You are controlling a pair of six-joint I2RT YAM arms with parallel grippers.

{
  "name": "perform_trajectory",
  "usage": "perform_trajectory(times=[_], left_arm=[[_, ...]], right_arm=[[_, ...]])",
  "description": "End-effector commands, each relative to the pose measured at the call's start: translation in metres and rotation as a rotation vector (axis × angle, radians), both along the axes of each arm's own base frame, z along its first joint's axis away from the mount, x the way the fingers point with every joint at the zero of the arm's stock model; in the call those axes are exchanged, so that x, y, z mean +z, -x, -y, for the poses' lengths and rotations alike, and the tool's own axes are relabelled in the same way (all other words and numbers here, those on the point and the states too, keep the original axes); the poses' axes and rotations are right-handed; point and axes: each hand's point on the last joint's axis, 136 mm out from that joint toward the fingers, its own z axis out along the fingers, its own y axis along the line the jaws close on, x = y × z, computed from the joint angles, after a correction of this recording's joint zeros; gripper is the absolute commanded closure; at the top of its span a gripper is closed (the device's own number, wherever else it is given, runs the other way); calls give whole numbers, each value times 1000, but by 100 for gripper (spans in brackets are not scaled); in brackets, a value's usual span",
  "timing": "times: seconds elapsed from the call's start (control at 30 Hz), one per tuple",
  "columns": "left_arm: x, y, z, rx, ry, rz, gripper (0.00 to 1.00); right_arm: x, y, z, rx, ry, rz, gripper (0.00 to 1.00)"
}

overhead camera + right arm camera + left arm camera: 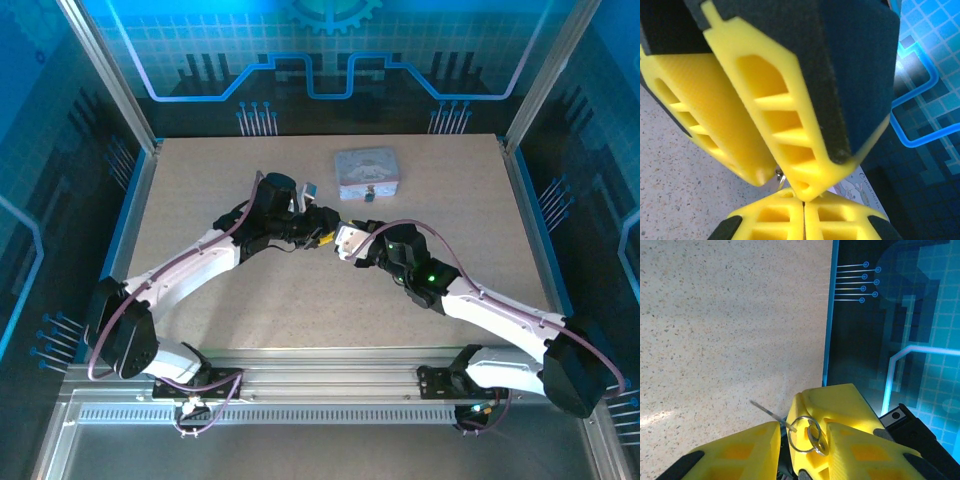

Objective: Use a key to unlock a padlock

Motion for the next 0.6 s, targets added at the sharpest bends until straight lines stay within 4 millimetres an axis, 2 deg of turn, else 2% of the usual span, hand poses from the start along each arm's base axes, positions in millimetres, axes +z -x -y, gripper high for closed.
perform_trajectory(times=[0.0,0.3,0.57], left_arm=[[-2,-2,-5,17,11,-7,71],[1,-5,-9,38,19,2,63],[4,-5,-13,55,32,3,67]], right_arm=[[11,5,-8,27,-29,26,93],[5,6,-9,29,-4,27,93],[1,7,-11,32,19,29,93]])
